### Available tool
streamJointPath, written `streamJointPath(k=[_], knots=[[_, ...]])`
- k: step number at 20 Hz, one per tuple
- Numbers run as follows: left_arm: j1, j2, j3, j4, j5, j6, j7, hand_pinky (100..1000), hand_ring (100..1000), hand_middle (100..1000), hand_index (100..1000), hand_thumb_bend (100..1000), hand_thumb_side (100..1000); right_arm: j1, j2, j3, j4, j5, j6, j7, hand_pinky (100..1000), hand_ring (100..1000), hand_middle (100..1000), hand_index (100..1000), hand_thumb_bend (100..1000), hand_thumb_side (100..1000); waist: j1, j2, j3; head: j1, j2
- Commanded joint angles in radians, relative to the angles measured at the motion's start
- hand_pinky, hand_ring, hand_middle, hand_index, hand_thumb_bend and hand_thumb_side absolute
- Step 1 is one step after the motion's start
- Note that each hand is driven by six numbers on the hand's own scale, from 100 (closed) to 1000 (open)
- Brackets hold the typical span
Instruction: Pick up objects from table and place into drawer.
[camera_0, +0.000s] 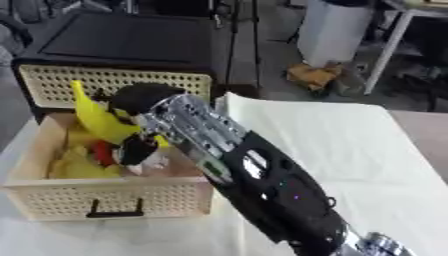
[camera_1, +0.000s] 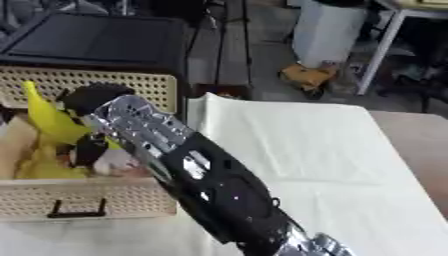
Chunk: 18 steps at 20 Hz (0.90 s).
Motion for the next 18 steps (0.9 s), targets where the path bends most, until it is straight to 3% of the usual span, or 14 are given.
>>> streamJointPath(k=[1,3,9,13,18], knots=[[-0.02,0.014,0.016,-0.015,0.008,0.001,0.011,100,100,100,828,100,539,-0.022,-0.002,-0.012,-0.021,-0.022,-0.002,0.015,321,608,528,634,100,498,0.012,-0.017,0.002,-0.003,-0.009],[-0.022,0.014,0.018,-0.015,0.012,0.001,0.017,100,100,100,827,100,542,-0.022,-0.003,-0.012,-0.031,-0.031,-0.009,0.03,339,618,539,658,100,484,0.012,-0.018,0.002,-0.003,-0.009],[-0.025,0.018,0.025,-0.015,0.038,0.003,0.047,100,100,100,826,100,549,-0.021,-0.009,-0.017,-0.075,-0.058,-0.034,0.082,374,656,576,725,100,579,0.012,-0.02,0.002,-0.003,-0.008],[-0.023,0.019,0.026,-0.015,0.05,0.005,0.063,100,100,100,825,100,549,-0.019,-0.013,-0.016,-0.089,-0.064,-0.042,0.091,387,676,599,745,100,588,0.013,-0.021,0.001,-0.002,-0.009],[-0.022,0.019,0.024,-0.015,0.052,0.002,0.067,100,100,100,825,100,548,-0.016,-0.016,-0.016,-0.088,-0.056,-0.047,0.091,391,687,616,758,210,565,0.014,-0.021,0.0,-0.003,-0.011]])
